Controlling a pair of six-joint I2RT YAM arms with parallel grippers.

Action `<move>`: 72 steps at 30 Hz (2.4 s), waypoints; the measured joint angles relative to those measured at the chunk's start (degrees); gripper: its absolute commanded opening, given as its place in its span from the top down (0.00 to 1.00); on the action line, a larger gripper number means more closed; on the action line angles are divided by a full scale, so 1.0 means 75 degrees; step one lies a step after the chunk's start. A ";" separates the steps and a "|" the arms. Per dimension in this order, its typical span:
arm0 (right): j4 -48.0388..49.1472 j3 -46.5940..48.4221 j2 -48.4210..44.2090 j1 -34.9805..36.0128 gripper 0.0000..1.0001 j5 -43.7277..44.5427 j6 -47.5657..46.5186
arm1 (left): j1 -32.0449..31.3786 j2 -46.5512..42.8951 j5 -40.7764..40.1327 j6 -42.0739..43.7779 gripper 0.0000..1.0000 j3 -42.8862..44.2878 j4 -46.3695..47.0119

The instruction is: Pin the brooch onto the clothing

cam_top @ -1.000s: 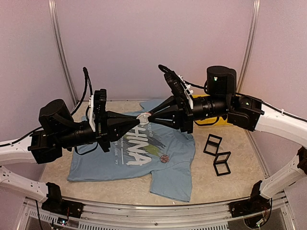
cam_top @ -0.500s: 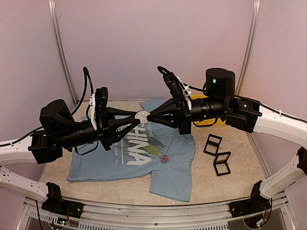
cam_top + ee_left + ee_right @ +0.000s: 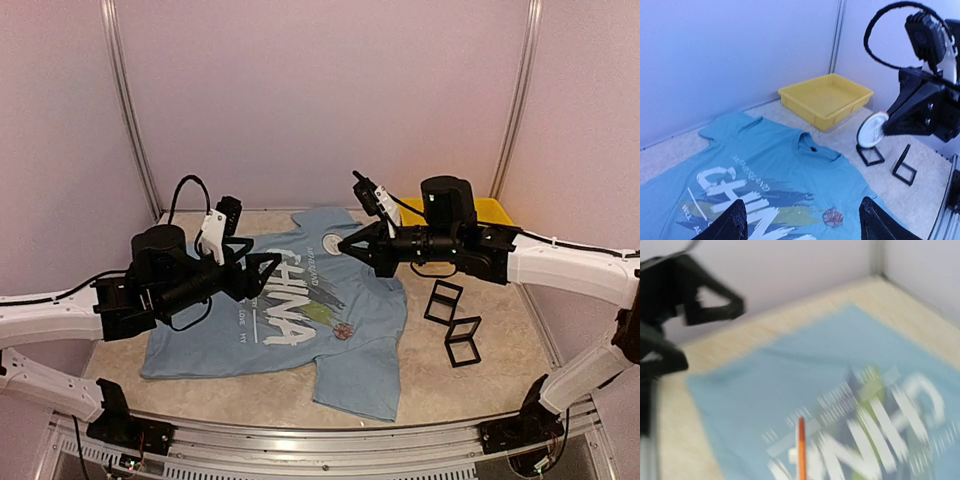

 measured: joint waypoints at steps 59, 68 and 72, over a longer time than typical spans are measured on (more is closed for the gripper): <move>0.2034 -0.1973 0.1833 -0.0458 1.00 0.0609 -0.1294 | 0.0032 0.5721 0.2276 0.1279 0.70 -0.0099 0.1457; 0.2600 -0.2055 0.2326 -0.0455 1.00 0.0274 -0.2189 | 0.0023 0.5703 0.2098 0.1326 0.52 -0.0557 0.2215; 0.2739 -0.2055 0.2372 -0.0455 1.00 0.0213 -0.2468 | 0.0015 0.5706 0.1961 0.1393 0.69 -0.0557 0.2215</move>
